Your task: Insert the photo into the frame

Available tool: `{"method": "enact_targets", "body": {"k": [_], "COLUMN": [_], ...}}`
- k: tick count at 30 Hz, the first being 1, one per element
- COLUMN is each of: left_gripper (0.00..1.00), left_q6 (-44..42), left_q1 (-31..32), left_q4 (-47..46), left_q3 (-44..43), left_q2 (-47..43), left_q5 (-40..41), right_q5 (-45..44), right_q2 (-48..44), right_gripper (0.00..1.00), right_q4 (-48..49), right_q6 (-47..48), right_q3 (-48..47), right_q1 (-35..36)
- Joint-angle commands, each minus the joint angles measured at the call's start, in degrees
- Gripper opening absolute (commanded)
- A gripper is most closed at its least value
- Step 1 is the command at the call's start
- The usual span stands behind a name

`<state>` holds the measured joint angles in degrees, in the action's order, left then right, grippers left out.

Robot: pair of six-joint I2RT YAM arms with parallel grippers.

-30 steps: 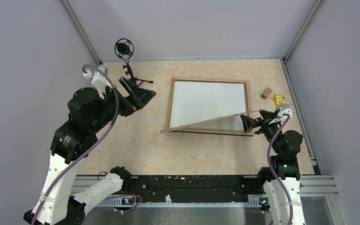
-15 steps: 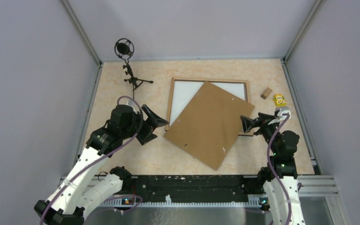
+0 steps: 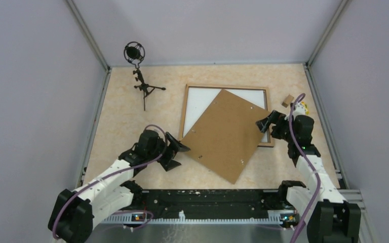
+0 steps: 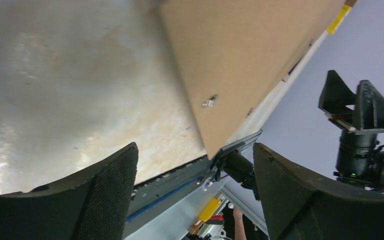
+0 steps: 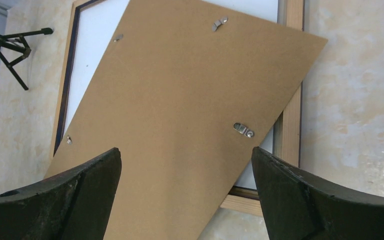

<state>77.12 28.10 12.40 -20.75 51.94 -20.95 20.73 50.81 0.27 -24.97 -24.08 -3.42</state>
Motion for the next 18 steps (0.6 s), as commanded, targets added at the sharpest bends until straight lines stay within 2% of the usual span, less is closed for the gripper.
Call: {"method": "enact_targets", "body": {"k": [1, 5, 8, 13, 15, 18], "left_gripper": [0.83, 0.71, 0.66, 0.6, 0.53, 0.42], "left_q6": [8.2, 13.9, 13.9, 13.6, 12.9, 11.0], "left_q1": [2.0, 5.5, 8.1, 9.0, 9.0, 9.0], "left_q4": [-21.0, -32.4, -35.0, -43.1, -48.0, -49.1], "left_q3": [7.1, 15.1, 15.7, 16.1, 16.5, 15.6], "left_q2": [-1.3, -0.9, 1.5, 9.7, 12.6, 14.7], "left_q5": [5.7, 14.3, 19.8, 20.4, 20.4, 20.2], "right_q5": [1.8, 0.0, -1.9, -3.2, -3.3, -3.5], "right_q2": [3.1, 1.9, 0.6, 0.4, 0.7, 0.9], "right_gripper": [0.99, 0.99, 0.99, 0.99, 0.99, 0.99], "right_q4": [1.0, 3.9, 5.7, 7.9, 8.5, 9.6], "right_q6": [-1.4, -1.5, -1.6, -3.0, -4.0, -5.8], "right_q3": [-4.8, -4.8, -4.6, -4.8, -5.1, -5.8], "right_q1": [0.8, 0.8, 0.7, 0.8, 0.8, 0.8]}}
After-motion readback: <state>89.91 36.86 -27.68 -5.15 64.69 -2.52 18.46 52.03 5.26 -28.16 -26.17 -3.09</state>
